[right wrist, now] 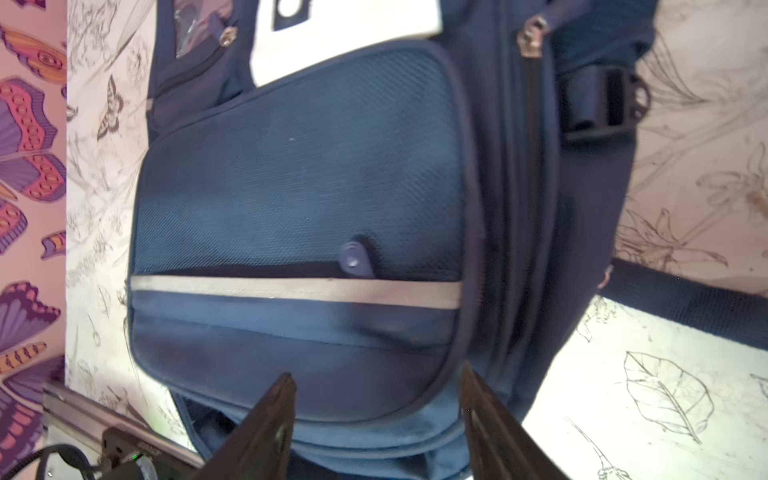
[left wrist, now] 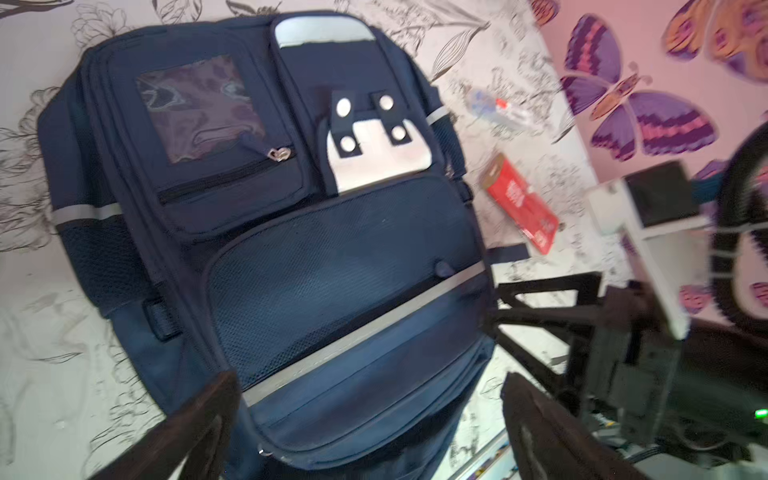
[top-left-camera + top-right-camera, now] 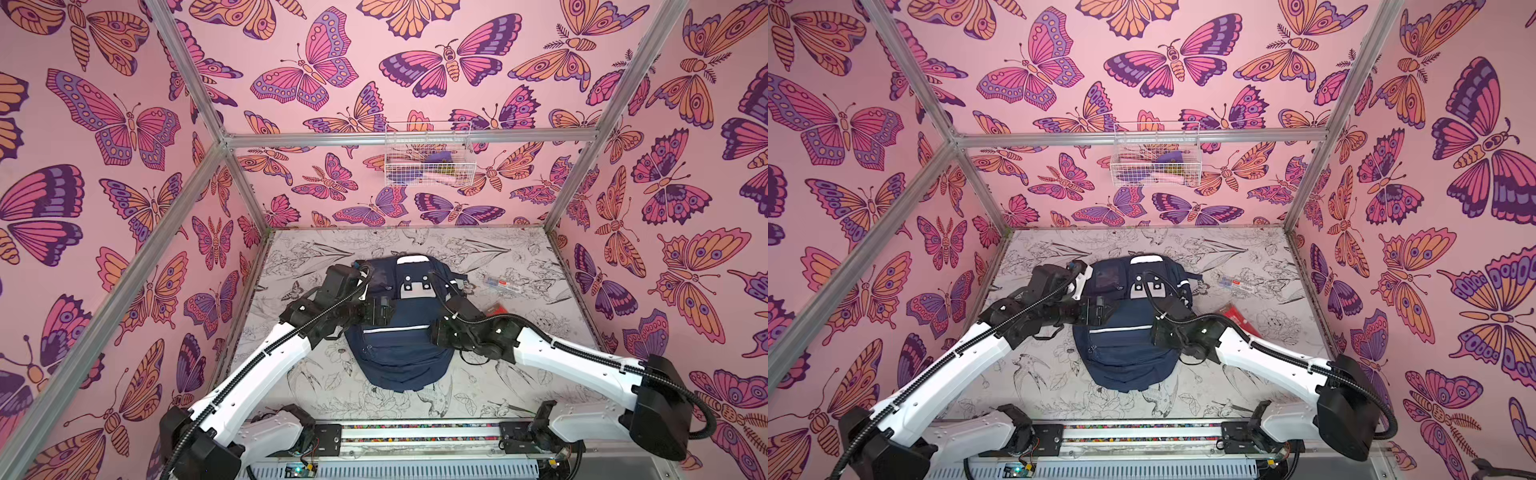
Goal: Pack the student bag
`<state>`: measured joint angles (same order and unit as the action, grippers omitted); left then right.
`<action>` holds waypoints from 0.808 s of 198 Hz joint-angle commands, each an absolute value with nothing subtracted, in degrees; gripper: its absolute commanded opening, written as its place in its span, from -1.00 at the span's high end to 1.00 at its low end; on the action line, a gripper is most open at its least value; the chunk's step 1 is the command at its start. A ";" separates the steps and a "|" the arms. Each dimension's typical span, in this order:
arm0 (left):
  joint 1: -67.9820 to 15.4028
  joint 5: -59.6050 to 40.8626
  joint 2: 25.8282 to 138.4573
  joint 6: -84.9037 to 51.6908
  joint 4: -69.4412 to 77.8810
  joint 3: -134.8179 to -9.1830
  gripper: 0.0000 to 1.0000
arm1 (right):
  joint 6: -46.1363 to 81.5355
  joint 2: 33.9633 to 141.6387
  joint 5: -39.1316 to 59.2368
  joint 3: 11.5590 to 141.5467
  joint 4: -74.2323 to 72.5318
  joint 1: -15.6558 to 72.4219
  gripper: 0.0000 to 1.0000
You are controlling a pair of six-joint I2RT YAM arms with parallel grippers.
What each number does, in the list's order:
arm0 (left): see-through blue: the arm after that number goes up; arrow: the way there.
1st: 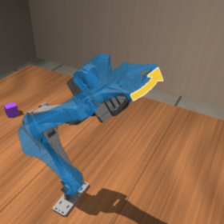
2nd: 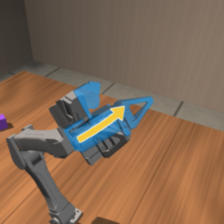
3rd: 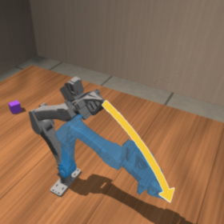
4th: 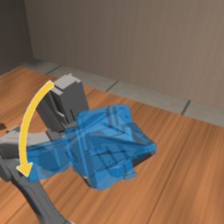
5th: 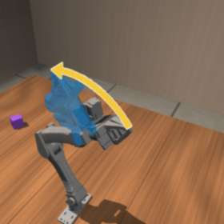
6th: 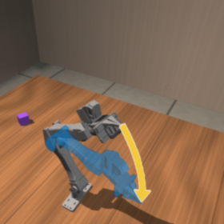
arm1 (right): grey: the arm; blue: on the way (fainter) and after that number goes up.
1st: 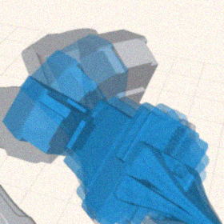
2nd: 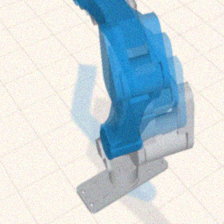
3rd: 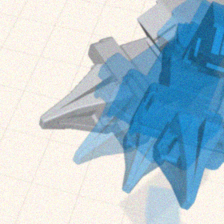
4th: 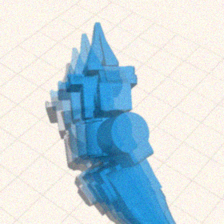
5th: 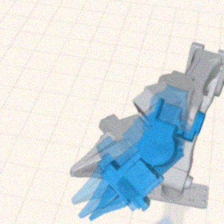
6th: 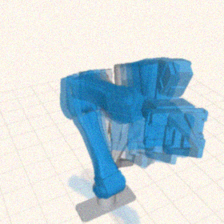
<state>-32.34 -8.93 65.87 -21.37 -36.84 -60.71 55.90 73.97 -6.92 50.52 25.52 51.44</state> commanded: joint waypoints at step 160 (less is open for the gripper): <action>-49.45 0.42 70.78 -7.60 -38.93 -57.80 -0.93 | 62.75 74.77 -1.26 53.10 19.06 47.22 0.87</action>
